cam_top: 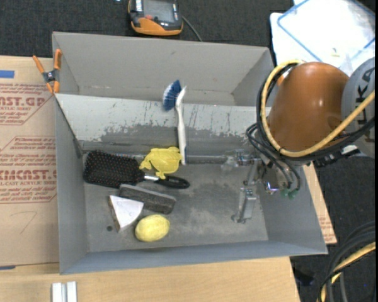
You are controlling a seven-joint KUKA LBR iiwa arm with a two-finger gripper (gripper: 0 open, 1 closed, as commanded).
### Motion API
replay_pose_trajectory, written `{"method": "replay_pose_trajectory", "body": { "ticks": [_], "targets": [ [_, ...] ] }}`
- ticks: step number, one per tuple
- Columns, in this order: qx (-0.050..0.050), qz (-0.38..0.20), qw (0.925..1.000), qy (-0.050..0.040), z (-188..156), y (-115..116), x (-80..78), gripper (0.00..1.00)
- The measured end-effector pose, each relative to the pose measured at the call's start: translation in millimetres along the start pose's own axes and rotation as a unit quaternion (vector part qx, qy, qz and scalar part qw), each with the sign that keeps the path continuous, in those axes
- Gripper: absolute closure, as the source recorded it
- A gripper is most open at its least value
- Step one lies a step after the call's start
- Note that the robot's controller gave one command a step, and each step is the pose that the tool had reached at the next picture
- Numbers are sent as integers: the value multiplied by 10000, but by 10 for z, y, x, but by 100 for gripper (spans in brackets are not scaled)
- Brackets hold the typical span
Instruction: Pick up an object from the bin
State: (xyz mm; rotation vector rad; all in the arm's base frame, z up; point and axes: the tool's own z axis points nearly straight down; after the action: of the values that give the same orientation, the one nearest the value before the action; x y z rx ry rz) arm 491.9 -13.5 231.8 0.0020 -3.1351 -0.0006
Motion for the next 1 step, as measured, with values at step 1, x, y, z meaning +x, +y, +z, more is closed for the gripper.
{"method": "replay_pose_trajectory", "body": {
  "ticks": [1],
  "targets": [
    [2, 4, 10000, -43, -39, 0, -17, 0]
  ]
}}
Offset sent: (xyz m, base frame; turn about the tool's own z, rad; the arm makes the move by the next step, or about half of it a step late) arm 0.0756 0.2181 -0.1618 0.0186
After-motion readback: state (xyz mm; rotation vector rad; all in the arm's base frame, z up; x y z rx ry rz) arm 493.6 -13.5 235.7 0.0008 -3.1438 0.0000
